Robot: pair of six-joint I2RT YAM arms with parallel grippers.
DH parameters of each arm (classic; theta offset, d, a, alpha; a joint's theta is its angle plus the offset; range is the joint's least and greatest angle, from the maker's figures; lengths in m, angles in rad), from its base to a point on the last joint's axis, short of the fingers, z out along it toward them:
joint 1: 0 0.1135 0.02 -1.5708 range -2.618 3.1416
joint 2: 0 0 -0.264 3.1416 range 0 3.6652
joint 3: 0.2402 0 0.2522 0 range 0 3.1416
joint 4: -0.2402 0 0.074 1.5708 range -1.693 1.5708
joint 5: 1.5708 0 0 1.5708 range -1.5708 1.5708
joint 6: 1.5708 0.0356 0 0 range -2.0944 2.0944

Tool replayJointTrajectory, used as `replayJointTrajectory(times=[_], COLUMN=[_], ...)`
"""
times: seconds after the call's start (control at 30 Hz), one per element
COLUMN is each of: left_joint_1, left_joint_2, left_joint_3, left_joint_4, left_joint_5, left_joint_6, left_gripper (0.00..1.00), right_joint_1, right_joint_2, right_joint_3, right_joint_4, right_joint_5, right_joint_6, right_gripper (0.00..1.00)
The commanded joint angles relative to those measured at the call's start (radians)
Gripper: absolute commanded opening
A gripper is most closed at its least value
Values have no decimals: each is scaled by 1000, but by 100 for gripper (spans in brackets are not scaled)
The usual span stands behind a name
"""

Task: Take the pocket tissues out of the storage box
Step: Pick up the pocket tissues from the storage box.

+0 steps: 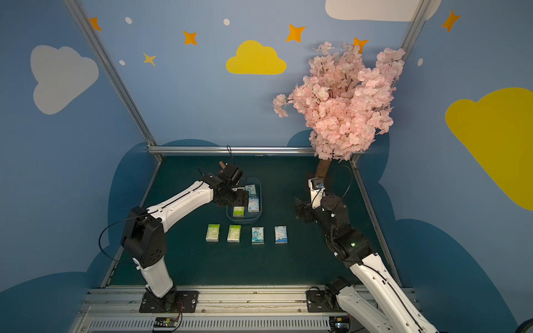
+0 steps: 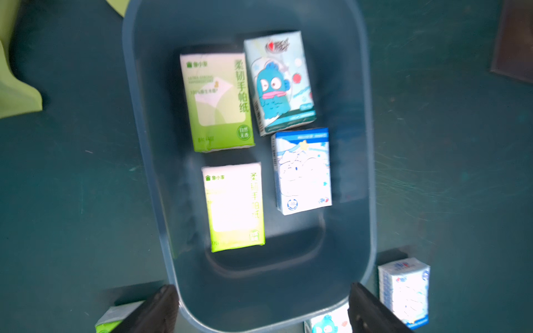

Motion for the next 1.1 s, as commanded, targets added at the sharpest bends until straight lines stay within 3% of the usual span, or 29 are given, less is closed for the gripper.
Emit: replayJointTrajectory(times=[0.0, 0.27, 0.53, 1.07], left_joint_1=[-2, -1, -1, 12], left_joint_2=[37, 156, 239, 378], left_joint_3=[36, 119, 170, 227], left_joint_4=[-68, -125, -126, -116], left_joint_5=[-40, -89, -67, -72], left_joint_6=[-22, -21, -26, -22], left_gripper=[92, 88, 78, 68], right_joint_1=[-5, -5, -5, -5], right_joint_2=[-44, -139, -118, -81], right_joint_3=[-24, -105, -98, -97], right_joint_4=[43, 102, 80, 101], right_joint_5=[-68, -171, -177, -170], right_joint_6=[-90, -151, -154, -171], right_gripper=[98, 98, 98, 98])
